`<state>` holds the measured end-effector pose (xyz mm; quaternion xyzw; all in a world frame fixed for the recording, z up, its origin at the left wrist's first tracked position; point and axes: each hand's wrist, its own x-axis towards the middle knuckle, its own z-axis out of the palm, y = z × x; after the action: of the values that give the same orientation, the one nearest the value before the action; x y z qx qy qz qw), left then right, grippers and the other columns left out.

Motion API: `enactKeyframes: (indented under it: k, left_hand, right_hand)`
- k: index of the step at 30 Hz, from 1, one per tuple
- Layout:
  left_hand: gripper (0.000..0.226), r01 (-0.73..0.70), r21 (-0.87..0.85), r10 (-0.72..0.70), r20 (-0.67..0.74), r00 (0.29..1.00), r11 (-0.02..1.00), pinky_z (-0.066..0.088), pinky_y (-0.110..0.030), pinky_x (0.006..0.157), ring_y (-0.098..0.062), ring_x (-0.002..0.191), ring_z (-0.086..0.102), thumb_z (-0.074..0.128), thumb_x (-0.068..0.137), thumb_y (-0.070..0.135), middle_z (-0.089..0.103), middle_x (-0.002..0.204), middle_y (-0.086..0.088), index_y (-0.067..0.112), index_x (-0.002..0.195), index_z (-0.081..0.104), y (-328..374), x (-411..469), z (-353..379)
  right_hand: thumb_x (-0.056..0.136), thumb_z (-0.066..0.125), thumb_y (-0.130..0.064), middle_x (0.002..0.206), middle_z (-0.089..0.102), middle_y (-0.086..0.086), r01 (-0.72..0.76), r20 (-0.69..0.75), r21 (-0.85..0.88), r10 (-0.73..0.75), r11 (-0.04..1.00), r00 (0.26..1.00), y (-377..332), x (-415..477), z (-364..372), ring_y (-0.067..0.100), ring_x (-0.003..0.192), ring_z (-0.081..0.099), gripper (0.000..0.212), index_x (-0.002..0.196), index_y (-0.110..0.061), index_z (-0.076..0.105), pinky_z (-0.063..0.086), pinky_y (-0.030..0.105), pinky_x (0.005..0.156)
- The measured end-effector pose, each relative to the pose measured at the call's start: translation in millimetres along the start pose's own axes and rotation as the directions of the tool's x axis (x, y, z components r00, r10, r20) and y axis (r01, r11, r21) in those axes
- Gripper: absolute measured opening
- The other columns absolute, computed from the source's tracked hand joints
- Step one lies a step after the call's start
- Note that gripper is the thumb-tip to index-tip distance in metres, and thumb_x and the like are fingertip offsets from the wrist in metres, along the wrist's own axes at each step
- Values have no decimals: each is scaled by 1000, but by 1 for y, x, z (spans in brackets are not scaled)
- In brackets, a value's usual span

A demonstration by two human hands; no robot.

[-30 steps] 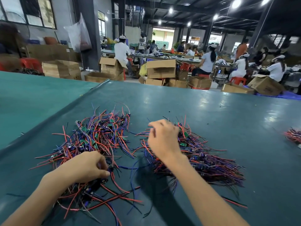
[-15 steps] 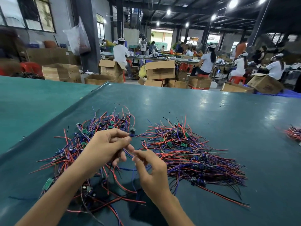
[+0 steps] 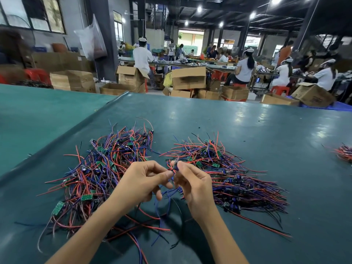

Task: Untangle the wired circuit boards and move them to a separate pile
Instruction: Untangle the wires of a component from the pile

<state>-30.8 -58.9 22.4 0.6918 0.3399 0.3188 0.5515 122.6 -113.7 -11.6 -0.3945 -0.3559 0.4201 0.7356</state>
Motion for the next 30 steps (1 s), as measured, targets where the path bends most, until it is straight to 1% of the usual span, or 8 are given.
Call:
enactKeyframes:
  k: [4,8,13,16,20,25,27,30]
  left_hand:
    - [26,-49,157,72,-143,987,986,55,-29,58,-18,62,70,68,92,36,76,75,-4,14,79,72,-7,-7,-22]
    - [10,83,678,136,-264,955,730,48,-21,70,-4,75,67,71,91,35,73,76,14,30,83,72,-14,-8,-79]
    - [36,173,903,-336,-35,941,392,50,-24,91,-9,99,63,77,82,51,68,108,10,30,110,67,-10,-2,-106]
    - [44,116,936,-370,17,929,333,46,-32,96,-12,107,50,77,75,62,52,110,10,41,110,62,-6,-8,-106]
    - [42,37,978,-417,54,907,207,36,-36,97,-11,111,33,69,68,79,35,109,17,52,98,55,2,-24,-98]
    - [53,-16,976,-418,107,902,216,31,-34,96,-8,107,27,61,60,90,33,107,19,54,100,61,12,-32,-96]
    - [53,-34,984,-444,109,889,173,31,-34,91,-9,104,26,70,57,85,32,105,19,50,97,62,13,-35,-94]
    - [30,-72,987,-469,131,873,142,30,-34,85,-9,101,26,78,67,68,35,105,19,48,84,62,10,-33,-89]
  right_hand:
    - [91,70,-17,65,65,8,-1,-274,59,17,998,961,-22,27,-16,17,57,59,16,82,-5,77,48,24,53]
    - [94,66,-9,69,67,10,-232,-475,122,262,965,840,-47,75,-48,18,56,64,12,85,-2,65,55,27,52]
    - [98,48,7,128,57,32,-403,-449,148,424,903,786,-55,105,-65,33,104,64,29,125,13,51,55,38,85]
    - [95,52,8,134,49,38,-367,-433,163,400,916,808,-63,105,-60,42,124,55,35,128,15,45,51,44,95]
    - [89,64,2,121,58,34,-372,-543,-70,278,926,793,-66,97,-45,45,109,63,29,115,10,55,55,50,95]
    - [85,62,-12,113,69,5,-183,-545,-514,-155,838,824,-55,70,-10,30,104,66,38,123,-16,63,51,51,98]
    - [88,60,-14,105,71,-2,-67,-474,-572,-264,817,840,-43,59,3,19,97,68,32,118,-21,66,53,42,92]
    - [91,62,-10,90,69,-11,105,-336,-649,-407,754,849,-21,44,15,-7,81,62,22,109,-20,69,44,9,75]
